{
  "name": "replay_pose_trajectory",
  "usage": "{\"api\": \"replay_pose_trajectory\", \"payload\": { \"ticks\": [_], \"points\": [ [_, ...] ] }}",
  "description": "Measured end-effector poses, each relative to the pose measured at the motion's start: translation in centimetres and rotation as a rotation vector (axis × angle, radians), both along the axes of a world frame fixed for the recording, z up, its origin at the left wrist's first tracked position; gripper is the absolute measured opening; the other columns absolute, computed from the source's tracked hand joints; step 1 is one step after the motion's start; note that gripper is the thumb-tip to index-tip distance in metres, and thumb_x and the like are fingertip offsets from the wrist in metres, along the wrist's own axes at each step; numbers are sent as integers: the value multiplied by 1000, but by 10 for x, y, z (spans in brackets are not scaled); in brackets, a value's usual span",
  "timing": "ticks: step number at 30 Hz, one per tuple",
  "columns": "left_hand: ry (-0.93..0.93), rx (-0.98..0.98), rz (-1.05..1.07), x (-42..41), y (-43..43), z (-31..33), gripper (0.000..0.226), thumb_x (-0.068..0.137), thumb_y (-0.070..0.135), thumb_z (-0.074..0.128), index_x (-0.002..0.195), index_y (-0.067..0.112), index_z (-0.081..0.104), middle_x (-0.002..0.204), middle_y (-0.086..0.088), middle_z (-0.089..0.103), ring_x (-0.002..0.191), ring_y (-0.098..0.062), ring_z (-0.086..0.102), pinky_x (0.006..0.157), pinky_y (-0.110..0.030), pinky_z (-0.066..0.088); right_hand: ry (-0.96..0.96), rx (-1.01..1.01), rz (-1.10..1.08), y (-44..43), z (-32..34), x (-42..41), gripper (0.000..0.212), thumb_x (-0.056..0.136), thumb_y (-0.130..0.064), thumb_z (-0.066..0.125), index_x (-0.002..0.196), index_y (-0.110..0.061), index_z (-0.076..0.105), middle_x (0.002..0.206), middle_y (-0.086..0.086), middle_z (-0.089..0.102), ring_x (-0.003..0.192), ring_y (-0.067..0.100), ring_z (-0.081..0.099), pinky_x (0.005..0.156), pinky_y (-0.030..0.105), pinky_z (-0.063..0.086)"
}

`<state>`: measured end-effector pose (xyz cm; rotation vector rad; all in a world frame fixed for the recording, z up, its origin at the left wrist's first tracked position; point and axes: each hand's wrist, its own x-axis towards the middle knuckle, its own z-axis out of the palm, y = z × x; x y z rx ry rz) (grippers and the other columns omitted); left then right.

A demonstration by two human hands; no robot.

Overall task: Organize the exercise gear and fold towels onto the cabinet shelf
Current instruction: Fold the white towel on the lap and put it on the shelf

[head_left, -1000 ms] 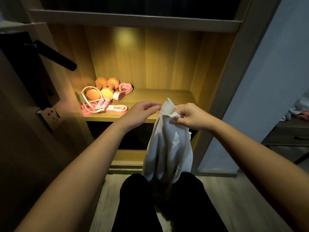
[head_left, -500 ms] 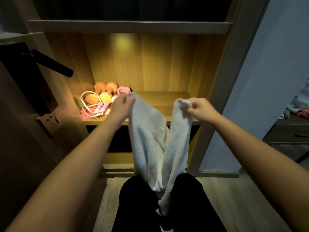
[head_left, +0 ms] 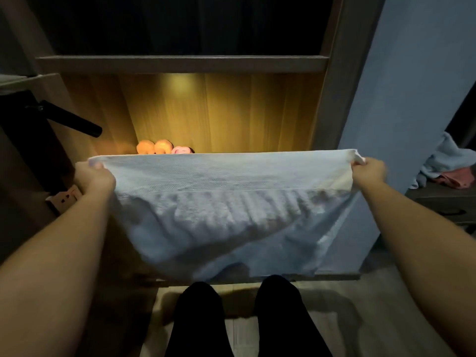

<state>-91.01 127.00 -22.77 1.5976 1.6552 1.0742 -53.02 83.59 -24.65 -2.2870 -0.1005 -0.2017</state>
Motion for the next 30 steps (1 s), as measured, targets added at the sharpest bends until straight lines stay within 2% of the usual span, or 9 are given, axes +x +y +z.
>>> {"api": "replay_pose_trajectory", "payload": {
  "ticks": [4,13,17,19,21,22,25,27,30],
  "points": [
    [-92,42,-7,5,-7,2,41,101,29,36,134,4,44,138,-20,47,127,-37,45,104,-41,35,-31,209,73,3,2,-6,20,95,-21,47,82,-7,55,84,18,53,80,25,47,72,37,38],
    [-452,194,-345,38,-98,32,15,102,23,37,111,16,45,95,2,49,85,-11,49,78,-29,38,41,592,529,52,53,-78,21,103,-21,43,116,-21,59,111,-2,62,97,10,58,84,28,48],
    [-992,132,-547,15,-141,81,25,107,27,31,93,24,51,78,8,51,70,-1,54,69,-19,44,100,916,785,27,106,-113,23,102,-15,41,102,-20,64,92,0,71,85,15,68,71,29,55],
    [-1235,76,-782,-10,-152,112,33,106,30,30,84,21,53,67,7,55,62,-3,56,63,-19,46,176,1191,1138,5,132,-133,22,101,-9,38,91,-14,56,74,0,65,68,13,64,62,26,53],
    [-1469,69,-1045,-33,-156,141,29,102,23,31,75,17,40,58,0,45,48,-11,41,51,-21,38,344,1492,1508,-7,151,-152,5,94,-5,55,91,-7,52,75,9,59,67,21,61,65,32,54],
    [-1572,14,-1108,-39,-160,153,24,97,15,34,74,18,31,56,-3,35,44,-11,27,46,-19,31,385,1559,1552,-7,159,-164,11,89,-2,62,94,-1,53,77,16,59,69,28,62,66,38,54],
    [-1328,-20,-1040,-28,-196,161,32,90,4,57,70,16,35,58,-1,27,44,-11,23,40,-20,32,625,1514,1649,8,166,-200,20,80,-7,71,89,5,59,69,21,57,58,34,60,58,36,46],
    [-1134,86,-1090,-4,-240,145,40,104,23,38,68,16,56,59,2,46,50,-10,43,51,-24,43,518,1273,1472,29,152,-234,21,76,-24,79,78,-10,64,62,8,55,53,21,54,55,28,44],
    [-995,138,-1278,21,-287,111,45,105,36,26,91,4,54,74,-5,55,65,-14,55,61,-23,48,369,995,1264,48,116,-278,18,90,-37,67,93,-20,68,80,6,66,72,20,65,67,34,55]
  ]
}}
